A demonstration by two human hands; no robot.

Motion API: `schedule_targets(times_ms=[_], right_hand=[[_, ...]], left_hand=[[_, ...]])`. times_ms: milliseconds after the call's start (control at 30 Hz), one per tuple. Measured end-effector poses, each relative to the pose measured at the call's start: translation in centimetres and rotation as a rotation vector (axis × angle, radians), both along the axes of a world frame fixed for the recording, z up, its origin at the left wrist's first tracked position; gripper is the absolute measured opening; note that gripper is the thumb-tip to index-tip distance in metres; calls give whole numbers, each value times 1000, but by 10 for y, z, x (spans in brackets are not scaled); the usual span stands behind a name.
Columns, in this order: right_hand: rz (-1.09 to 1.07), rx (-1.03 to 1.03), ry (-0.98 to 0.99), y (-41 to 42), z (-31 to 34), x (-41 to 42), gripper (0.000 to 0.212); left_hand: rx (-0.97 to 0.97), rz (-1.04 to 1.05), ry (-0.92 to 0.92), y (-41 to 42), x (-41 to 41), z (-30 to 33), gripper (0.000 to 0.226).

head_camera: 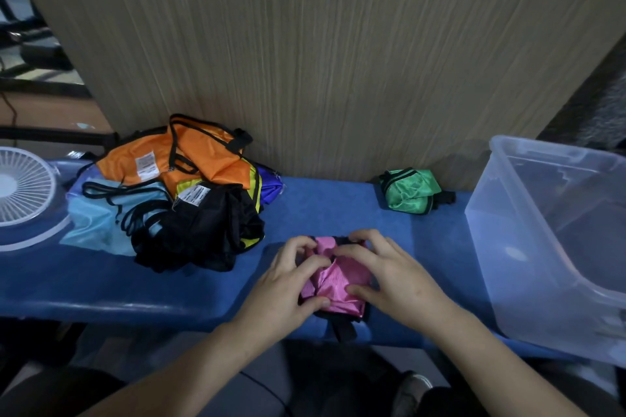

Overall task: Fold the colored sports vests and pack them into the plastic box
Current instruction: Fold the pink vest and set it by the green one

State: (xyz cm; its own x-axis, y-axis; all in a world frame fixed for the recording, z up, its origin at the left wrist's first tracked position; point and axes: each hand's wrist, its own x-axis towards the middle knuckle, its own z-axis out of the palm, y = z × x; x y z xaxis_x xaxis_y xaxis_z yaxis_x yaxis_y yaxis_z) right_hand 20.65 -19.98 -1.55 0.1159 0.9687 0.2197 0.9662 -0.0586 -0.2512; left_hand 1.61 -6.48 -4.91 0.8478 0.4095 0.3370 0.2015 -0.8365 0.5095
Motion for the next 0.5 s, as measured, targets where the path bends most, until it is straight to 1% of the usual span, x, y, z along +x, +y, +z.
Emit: schedule_targets(times_ms=[100,167,267,333,400,500], right_hand=[[15,-14,79,2,-5,-2,55],[8,-21,126,4,-10,-1,51],[8,-42,175,8,-12,1,45],[-1,-70,181,9,-11,2,44],[-11,-89,137,6,-8,1,45],[-20,-30,-57,0,2,-4,44]], left_hand=[[-79,41,-61,-2,4,0,62],[-109,62,-41,-3,7,2,61],[-40,-4,31,-1,8,3,53],[-21,-41,51,1,6,4,54],[7,-49,48,3,5,3,54],[34,-23,46,0,3,0,56]])
